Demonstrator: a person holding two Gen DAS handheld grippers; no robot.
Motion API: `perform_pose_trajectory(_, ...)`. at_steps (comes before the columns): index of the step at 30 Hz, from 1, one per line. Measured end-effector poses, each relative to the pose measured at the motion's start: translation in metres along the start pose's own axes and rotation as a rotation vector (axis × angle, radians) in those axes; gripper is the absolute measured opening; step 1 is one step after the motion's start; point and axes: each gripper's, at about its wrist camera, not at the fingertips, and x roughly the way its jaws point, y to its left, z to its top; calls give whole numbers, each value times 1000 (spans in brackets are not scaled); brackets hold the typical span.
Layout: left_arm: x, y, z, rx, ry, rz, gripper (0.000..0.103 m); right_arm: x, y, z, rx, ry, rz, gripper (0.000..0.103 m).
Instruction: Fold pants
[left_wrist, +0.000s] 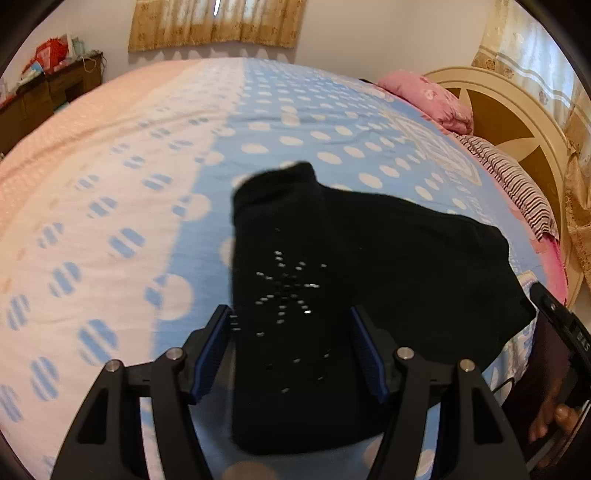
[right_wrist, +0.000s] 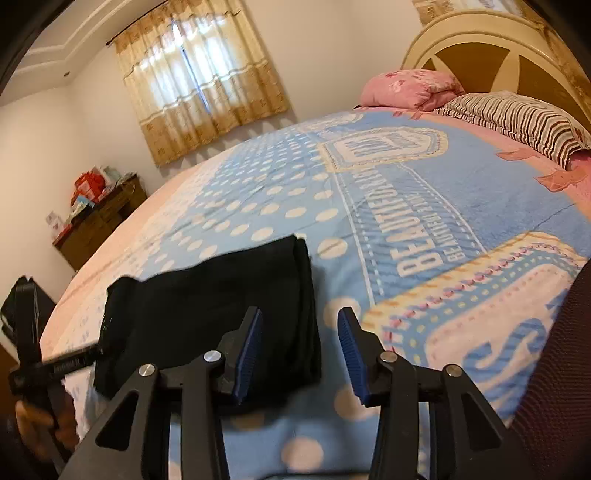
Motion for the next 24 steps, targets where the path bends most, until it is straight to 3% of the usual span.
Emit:
perform_pose_trajectory(4,-25,17,1,31,-74,92,67,-10,-3,-1,30,-2,20,45)
perform_pose_trajectory(6,-35,33,1,29,-96,156,67,-12,3,1,24,-14,80,45)
perform_pose_trajectory(8,-43,51,-1,11,-108,212,67,-11,25,1,-51,-2,139,43)
perform_pose_trajectory(10,-47,63,-3,-6,-112,236,67,-7,52,-5,-160,33,167,28)
perform_pose_trajectory(11,-50,71,-5,-19,-111,248,67,-5,62,-7,-191,57,193,26)
perform_pose_trajectory(16,-50,96,-11,-80,-99,267,68,7,123,-20,-320,114,376,26)
perform_pose_trajectory(19,-50,101,-11,-97,-102,266,68,31,163,-18,-396,90,372,26)
perform_pose_trajectory(21,-55,103,-12,-101,-118,253,68,59,175,-6,-370,82,344,26)
perform_pose_trajectory(24,-62,107,-13,-87,-138,255,71,118,193,6,-326,183,360,26)
